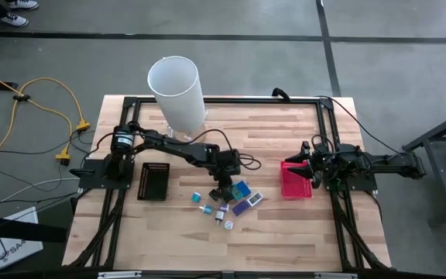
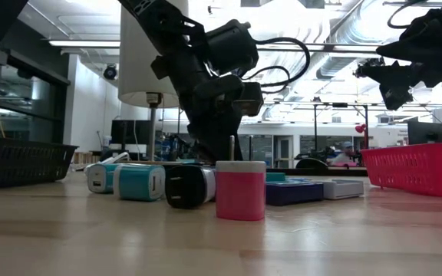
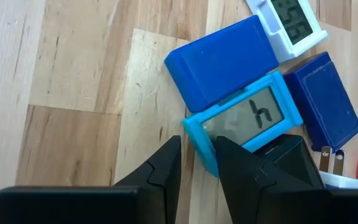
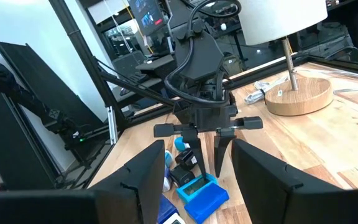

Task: Pick & Place Office items
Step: Put the blue digital timer into the black bin

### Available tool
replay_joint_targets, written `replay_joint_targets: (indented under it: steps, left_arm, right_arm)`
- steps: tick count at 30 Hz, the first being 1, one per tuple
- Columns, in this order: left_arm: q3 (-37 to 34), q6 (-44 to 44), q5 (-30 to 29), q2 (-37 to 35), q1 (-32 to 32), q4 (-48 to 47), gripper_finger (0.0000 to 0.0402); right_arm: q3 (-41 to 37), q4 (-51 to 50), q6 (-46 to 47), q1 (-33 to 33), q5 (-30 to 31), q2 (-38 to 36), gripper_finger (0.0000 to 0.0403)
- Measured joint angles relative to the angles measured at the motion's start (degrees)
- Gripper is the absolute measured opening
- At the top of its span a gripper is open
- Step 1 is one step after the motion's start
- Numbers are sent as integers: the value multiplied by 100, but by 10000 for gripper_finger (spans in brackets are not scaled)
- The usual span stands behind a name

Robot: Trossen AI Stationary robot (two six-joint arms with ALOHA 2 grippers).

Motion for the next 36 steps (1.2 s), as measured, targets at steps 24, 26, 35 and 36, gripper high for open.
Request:
replay_joint_targets:
  steps: [24,26,35,36]
  left_arm:
    - [26,-8,-162,-20,53,-405,126]
    - [26,-9,-157,-22,88,-454,126]
    - [26,-8,-133,-24,313,-662,126]
    - [26,-8,-133,-24,337,-682,126]
  right_arm:
    - [1,1,0,0,0,0,174]
    - [1,1,0,0,0,-1,174]
    - [0,2,0,0,0,0,174]
    - [1,2,0,0,0,0,174]
